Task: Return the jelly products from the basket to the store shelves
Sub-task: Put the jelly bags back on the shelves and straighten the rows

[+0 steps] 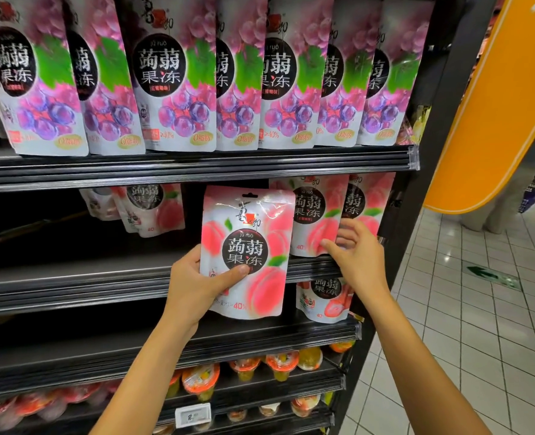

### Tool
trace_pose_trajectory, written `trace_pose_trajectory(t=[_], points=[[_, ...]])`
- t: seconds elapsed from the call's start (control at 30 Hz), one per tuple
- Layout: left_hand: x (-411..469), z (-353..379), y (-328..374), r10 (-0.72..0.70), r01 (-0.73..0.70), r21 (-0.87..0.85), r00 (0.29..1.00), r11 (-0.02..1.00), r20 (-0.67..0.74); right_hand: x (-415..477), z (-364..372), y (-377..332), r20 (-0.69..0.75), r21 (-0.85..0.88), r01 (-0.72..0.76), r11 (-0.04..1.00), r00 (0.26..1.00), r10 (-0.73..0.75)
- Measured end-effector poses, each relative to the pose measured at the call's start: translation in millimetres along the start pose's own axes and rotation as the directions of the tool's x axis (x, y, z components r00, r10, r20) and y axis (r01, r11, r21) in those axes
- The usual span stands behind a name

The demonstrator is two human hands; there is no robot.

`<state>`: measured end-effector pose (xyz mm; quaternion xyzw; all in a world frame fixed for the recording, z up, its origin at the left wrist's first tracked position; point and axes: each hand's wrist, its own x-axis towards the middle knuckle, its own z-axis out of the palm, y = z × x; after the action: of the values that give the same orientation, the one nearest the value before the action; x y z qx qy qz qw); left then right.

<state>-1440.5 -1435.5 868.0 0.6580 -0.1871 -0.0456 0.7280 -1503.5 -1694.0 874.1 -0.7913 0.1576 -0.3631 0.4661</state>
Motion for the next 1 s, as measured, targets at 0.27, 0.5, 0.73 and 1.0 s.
trace_pose_trajectory(t=[0.27, 0.5, 0.73, 1.0], points=[[-0.7, 4.8, -0.2, -0.040, 0.040, -0.005, 0.999, 0.999, -0.002, -32.8, -0.6, -26.3, -0.162, -0.027, 0.171, 0.985, 0.971, -0.173], [6.7, 18.1, 4.9, 0.014, -0.015, -0.031, 1.000, 0.999, -0.017, -51.7, 26.1, -46.0, 0.398, 0.308, -0.167, 0.937, 0.917, 0.032], [10.3, 22.6, 13.4, 0.241, -0.235, 0.147, 0.970, 0.961, -0.024, -32.8, 37.2, -48.7, 0.169, 0.319, -0.100, 0.943, 0.984, 0.048], [1.6, 34.1, -3.4, 0.411, -0.379, 0.564, 0.908, 0.734, 0.075, -12.5, 55.3, -53.2, 0.101, 0.312, -0.009, 0.950, 0.995, -0.024]])
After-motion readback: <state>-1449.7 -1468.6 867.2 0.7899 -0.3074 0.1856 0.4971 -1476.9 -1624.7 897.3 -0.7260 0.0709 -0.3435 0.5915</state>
